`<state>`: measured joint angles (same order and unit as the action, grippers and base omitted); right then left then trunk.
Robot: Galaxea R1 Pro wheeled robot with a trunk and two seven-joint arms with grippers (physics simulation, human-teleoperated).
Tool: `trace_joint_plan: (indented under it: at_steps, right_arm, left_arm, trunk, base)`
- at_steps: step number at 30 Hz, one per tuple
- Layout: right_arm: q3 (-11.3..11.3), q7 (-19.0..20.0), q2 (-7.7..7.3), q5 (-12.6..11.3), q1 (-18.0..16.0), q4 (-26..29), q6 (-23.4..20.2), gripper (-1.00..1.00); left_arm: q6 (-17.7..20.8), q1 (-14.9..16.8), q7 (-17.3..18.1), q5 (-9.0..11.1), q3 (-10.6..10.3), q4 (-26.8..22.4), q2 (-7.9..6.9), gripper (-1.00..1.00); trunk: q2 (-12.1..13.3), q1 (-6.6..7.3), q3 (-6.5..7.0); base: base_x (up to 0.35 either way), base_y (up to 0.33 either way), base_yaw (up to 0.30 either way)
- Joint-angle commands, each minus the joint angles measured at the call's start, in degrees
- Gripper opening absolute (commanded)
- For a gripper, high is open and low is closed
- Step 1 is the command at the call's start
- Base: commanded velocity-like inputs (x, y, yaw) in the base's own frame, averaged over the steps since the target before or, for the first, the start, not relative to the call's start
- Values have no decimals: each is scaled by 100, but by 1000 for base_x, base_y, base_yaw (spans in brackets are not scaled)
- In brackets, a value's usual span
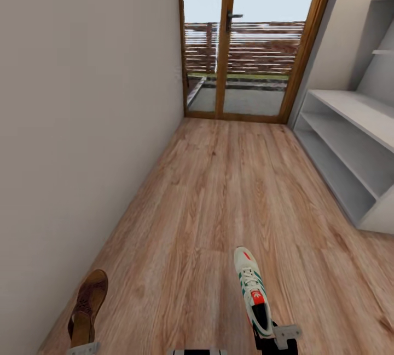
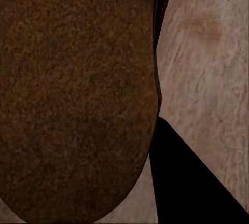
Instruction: Pick up the two gym shoes and the two sandals from the corridor floor and place them onto the hallstand (shoe rack) in the corridor, making sure they are on the rack and not on the floor. Arrange them so the two gym shoes are next to each other and the two sandals are next to each other.
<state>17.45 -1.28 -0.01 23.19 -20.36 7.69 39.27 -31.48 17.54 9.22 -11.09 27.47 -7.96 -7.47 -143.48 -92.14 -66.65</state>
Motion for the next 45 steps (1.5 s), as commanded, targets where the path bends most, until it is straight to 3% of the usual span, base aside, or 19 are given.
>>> trace_joint_plan:
  at_steps: [1, 19, 45]
  right_arm:
    - [41, -4, 1, 54, -4, -5, 19, -100]
    - [39, 1, 2, 54, -3, -5, 11, -100]
    - [39, 5, 9, 62, -3, -5, 10, -100]
  left_arm:
    - [-16, 4, 20, -60, 56, 4, 0, -100]
    - [-16, 4, 21, -60, 57, 5, 0, -100]
    - [-16, 4, 20, -59, 57, 0, 0, -100]
  trunk:
    - [-2, -2, -4]
    - [-2, -2, 3]
    - [-2, -2, 127]
  base:
    - [339, 0, 0]
    - [339, 0, -16]
    - [339, 0, -211]
